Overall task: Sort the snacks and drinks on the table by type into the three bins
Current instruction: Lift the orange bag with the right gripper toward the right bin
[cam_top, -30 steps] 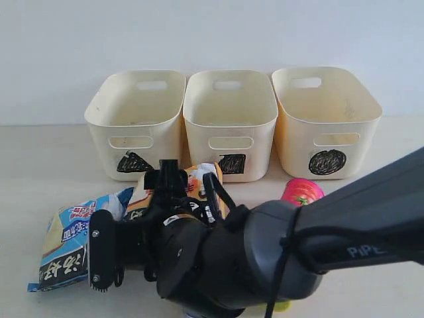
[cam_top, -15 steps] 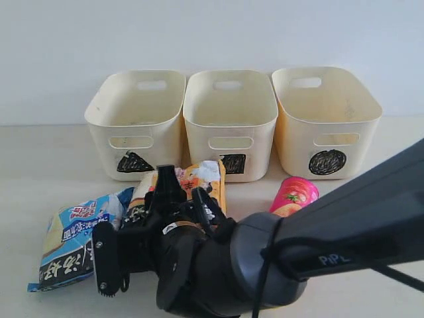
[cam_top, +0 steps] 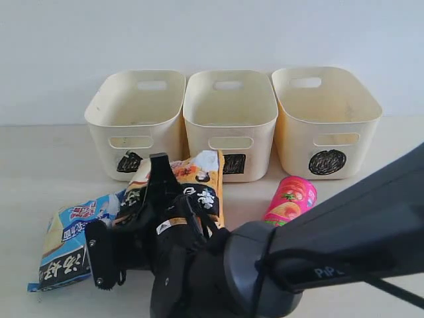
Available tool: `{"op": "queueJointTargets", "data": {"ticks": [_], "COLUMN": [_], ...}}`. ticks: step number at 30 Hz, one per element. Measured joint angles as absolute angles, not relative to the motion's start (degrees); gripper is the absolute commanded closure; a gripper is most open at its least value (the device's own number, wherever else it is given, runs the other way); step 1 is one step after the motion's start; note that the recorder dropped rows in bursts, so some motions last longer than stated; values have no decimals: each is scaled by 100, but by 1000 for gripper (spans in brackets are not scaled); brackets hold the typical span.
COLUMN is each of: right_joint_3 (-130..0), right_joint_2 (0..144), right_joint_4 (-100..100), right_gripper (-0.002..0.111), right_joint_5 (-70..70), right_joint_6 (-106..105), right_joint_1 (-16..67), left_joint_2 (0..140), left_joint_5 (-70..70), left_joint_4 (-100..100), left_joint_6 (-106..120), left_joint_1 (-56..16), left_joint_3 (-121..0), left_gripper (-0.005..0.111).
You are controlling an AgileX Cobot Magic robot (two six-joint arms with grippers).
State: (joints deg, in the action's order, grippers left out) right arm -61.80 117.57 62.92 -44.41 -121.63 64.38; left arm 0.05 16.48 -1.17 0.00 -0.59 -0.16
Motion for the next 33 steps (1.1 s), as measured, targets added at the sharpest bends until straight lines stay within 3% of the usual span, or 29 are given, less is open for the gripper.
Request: {"op": "queueJointTargets", "data": {"ticks": [11,25,33], "right_joint_3": [-6180,-6015,-5307], "right_joint_2": [11605,10173,9249], "right_joint_4": [6040,5939,5853], "right_gripper": [108,108,108], "right_joint_5": [-4966,-5599,-5306], "right_joint_6": [-12163,-12163,-12163], "right_joint_1": [6613,6669,5746], "left_joint_2": [5,5,5], "left_joint_5": [1648,1648,1648], "left_joint_4": [-117,-117,-117], "left_joint_6": [0,0,0], "left_joint_1": [-59,-59,-59], "left_joint_3": [-16,-16,-16], "left_gripper": [102,102,102]}}
